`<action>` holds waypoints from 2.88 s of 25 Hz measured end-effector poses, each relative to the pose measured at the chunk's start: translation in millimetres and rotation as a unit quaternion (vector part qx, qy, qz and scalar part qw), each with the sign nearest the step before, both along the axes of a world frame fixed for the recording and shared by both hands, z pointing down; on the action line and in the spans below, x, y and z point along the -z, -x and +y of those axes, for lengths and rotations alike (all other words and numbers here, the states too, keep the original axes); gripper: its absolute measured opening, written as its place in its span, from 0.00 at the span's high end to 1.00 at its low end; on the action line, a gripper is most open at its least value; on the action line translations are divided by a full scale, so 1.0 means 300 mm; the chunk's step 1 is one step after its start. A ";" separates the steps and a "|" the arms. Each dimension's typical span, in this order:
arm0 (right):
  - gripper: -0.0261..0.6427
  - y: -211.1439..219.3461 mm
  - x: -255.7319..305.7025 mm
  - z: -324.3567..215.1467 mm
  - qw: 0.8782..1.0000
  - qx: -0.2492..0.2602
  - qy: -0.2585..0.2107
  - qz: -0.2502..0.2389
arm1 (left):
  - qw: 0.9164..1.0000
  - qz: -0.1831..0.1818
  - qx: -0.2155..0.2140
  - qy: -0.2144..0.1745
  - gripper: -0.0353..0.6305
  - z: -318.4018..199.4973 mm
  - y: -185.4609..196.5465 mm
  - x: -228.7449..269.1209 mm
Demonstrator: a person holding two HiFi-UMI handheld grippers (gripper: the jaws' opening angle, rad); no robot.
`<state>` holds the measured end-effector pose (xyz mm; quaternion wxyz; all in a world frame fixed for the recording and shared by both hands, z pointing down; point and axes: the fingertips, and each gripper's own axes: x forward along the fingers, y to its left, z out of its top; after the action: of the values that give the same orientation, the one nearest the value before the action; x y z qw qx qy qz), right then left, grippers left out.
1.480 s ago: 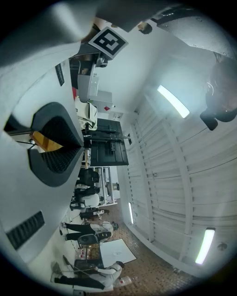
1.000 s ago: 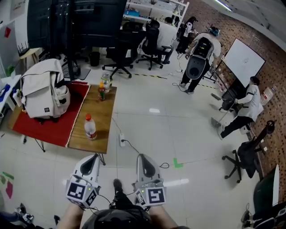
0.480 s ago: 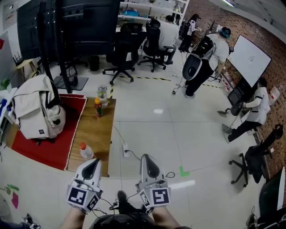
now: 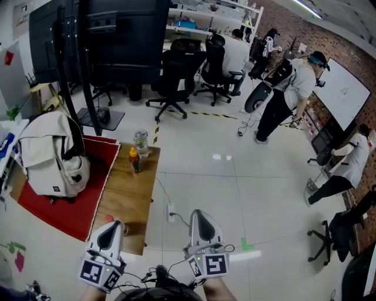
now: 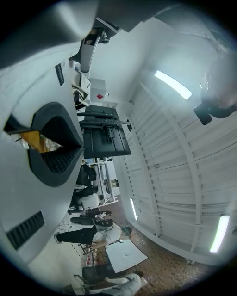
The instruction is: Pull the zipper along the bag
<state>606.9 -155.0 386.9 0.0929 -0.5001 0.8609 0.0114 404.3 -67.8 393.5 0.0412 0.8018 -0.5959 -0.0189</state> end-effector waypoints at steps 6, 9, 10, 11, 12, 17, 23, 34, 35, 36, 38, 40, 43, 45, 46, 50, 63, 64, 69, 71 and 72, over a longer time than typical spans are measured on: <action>0.94 0.049 -0.010 -0.119 1.000 0.026 0.004 -0.006 | 0.996 -0.057 0.065 -0.029 0.90 -0.058 0.105 0.062; 0.94 0.075 -0.017 -0.142 0.999 0.035 0.003 -0.006 | 0.994 -0.054 0.088 -0.024 0.90 -0.066 0.177 0.068; 0.94 0.084 -0.019 -0.147 0.999 0.037 0.004 -0.006 | 0.994 -0.052 0.095 -0.020 0.90 -0.065 0.203 0.066; 0.94 0.092 -0.018 -0.152 0.999 0.039 0.003 -0.008 | 0.993 -0.053 0.103 -0.016 0.90 -0.064 0.231 0.063; 0.94 0.101 -0.016 -0.156 0.999 0.039 0.003 -0.009 | 0.992 -0.055 0.111 -0.016 0.90 -0.065 0.261 0.059; 0.94 0.174 -0.010 -0.151 0.999 0.036 0.002 -0.009 | 0.988 -0.061 0.139 -0.008 0.90 -0.086 0.409 0.006; 0.94 0.346 0.045 -0.135 1.000 0.011 -0.014 -0.005 | 0.992 -0.061 0.113 -0.008 0.90 -0.134 0.600 -0.005; 0.94 0.622 0.094 -0.075 0.996 -0.078 -0.033 0.005 | 0.999 -0.023 0.034 -0.001 0.90 -0.243 0.946 -0.072; 0.94 0.644 0.105 -0.063 0.996 -0.083 -0.038 0.009 | 0.999 -0.022 0.027 -0.002 0.90 -0.247 0.967 -0.072; 0.94 0.666 0.116 -0.051 0.995 -0.090 -0.042 0.011 | 1.000 -0.022 0.020 -0.006 0.90 -0.251 0.990 -0.069; 0.94 0.711 0.136 -0.022 0.993 -0.107 -0.047 0.014 | 1.000 -0.025 0.007 -0.014 0.90 -0.255 1.042 -0.059; 0.94 0.764 0.155 0.006 0.991 -0.124 -0.054 0.017 | 0.999 -0.024 -0.004 -0.021 0.90 -0.255 1.107 -0.055; 0.94 0.865 0.180 0.041 0.988 -0.143 -0.060 0.026 | 1.000 -0.018 -0.012 -0.022 0.90 -0.241 1.232 -0.062; 0.94 0.937 0.190 0.065 0.986 -0.151 -0.061 0.032 | 1.000 -0.015 -0.016 -0.021 0.90 -0.220 1.321 -0.072; 0.94 0.976 0.191 0.077 0.986 -0.154 -0.061 0.034 | 1.000 -0.014 -0.017 -0.019 0.90 -0.208 1.368 -0.076; 0.94 1.147 0.187 0.126 0.984 -0.157 -0.066 0.054 | 1.000 -0.011 -0.007 -0.012 0.90 -0.162 1.561 -0.089; 0.94 1.535 0.208 0.210 0.987 -0.099 -0.094 0.087 | 0.999 -0.001 -0.036 -0.016 0.90 -0.107 1.650 -0.060; 0.95 1.548 0.196 0.208 0.989 -0.089 -0.087 0.084 | 0.999 -0.001 -0.038 -0.016 0.90 -0.112 1.639 -0.059; 0.95 1.509 0.177 0.186 0.992 -0.083 -0.080 0.060 | 0.999 -0.002 -0.044 -0.016 0.90 -0.136 1.570 -0.048; 0.95 1.498 0.171 0.179 0.993 -0.070 -0.078 0.047 | 0.999 -0.003 -0.044 -0.016 0.90 -0.143 1.544 -0.044; 0.94 1.497 0.168 0.178 0.994 -0.061 -0.078 0.040 | 0.999 -0.004 -0.043 -0.014 0.90 -0.144 1.530 -0.045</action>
<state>157.7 -101.6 336.3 0.0964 -0.5419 0.8284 0.1044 -54.7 -111.0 407.0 0.0284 0.8275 -0.5604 -0.0220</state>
